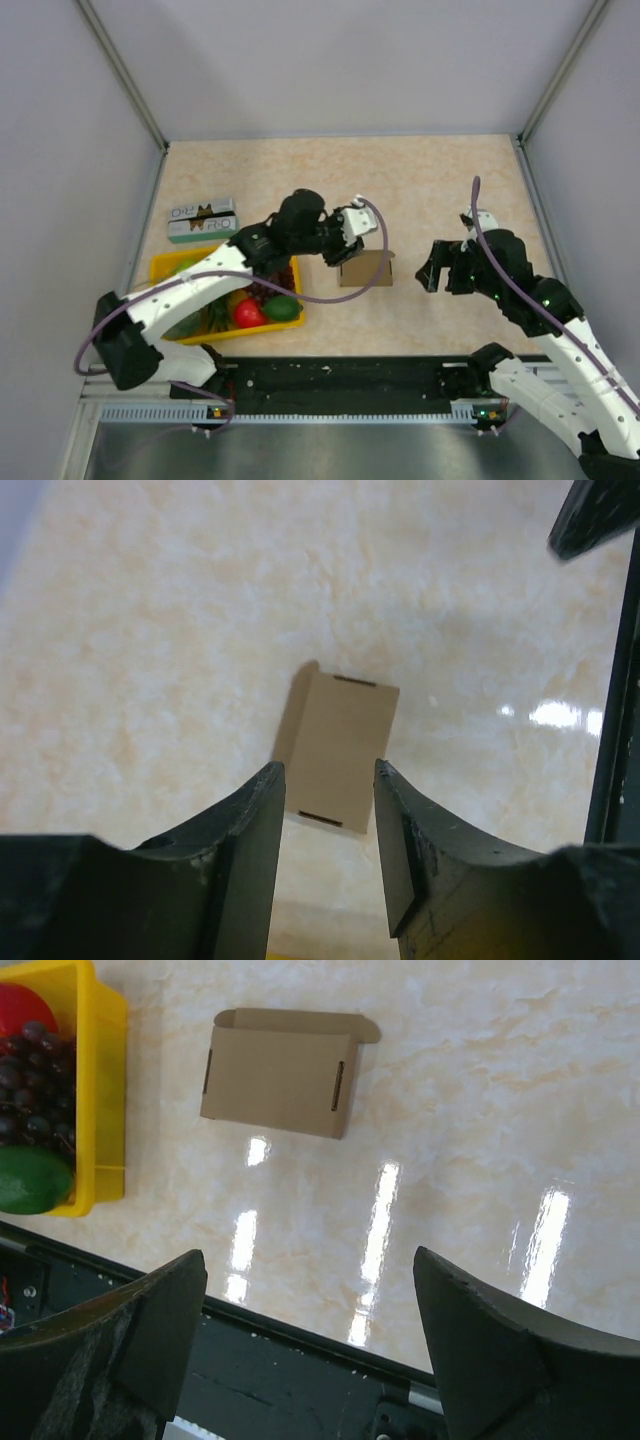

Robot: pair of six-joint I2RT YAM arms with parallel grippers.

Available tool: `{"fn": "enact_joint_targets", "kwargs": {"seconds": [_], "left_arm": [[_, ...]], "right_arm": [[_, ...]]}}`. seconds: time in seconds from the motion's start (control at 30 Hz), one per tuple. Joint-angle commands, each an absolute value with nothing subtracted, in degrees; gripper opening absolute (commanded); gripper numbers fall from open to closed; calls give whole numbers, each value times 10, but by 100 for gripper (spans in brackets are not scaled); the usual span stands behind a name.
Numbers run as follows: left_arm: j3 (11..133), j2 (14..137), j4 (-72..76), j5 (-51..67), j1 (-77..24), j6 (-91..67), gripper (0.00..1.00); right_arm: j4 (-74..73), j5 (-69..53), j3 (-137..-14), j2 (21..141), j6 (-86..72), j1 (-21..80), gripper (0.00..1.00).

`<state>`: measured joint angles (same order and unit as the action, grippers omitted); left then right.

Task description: Fold the paper box

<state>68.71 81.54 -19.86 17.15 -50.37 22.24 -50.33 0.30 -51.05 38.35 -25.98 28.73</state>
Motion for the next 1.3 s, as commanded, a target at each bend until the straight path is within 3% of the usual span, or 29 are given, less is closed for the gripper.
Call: {"fn": "enact_joint_targets", "kwargs": {"seconds": [0.0,0.13,0.27,0.37,0.57,0.7,0.87,1.1,1.13,1.27], "left_arm": [[645,716,-80,158,-496,146,45],[707,756,-108,27,-464,2,45],[753,821,-187,40,-400,-151,48],[774,872,-224,41,-386,-165,50],[761,948,-250,17,-385,-210,47],[792,1003,-298,-32,-383,-302,56],[827,1070,-358,44,-359,-415,51],[803,1099,-332,143,-322,-510,52],[804,1106,-335,163,-316,-533,52],[830,1137,-360,157,-312,-574,53]], "right_arm": [[-483,2,-510,405,-225,286,84],[-447,-19,-499,435,-273,285,84],[-354,-114,-482,501,-291,244,83],[-288,-198,-469,571,-287,192,74],[-253,-178,-473,664,-302,193,74],[-212,-159,-440,688,-442,176,81],[-201,-154,-460,763,-546,149,82],[-204,-192,-506,880,-604,137,74],[-200,-197,-510,888,-608,138,67],[-185,-193,-513,909,-630,138,64]]}}
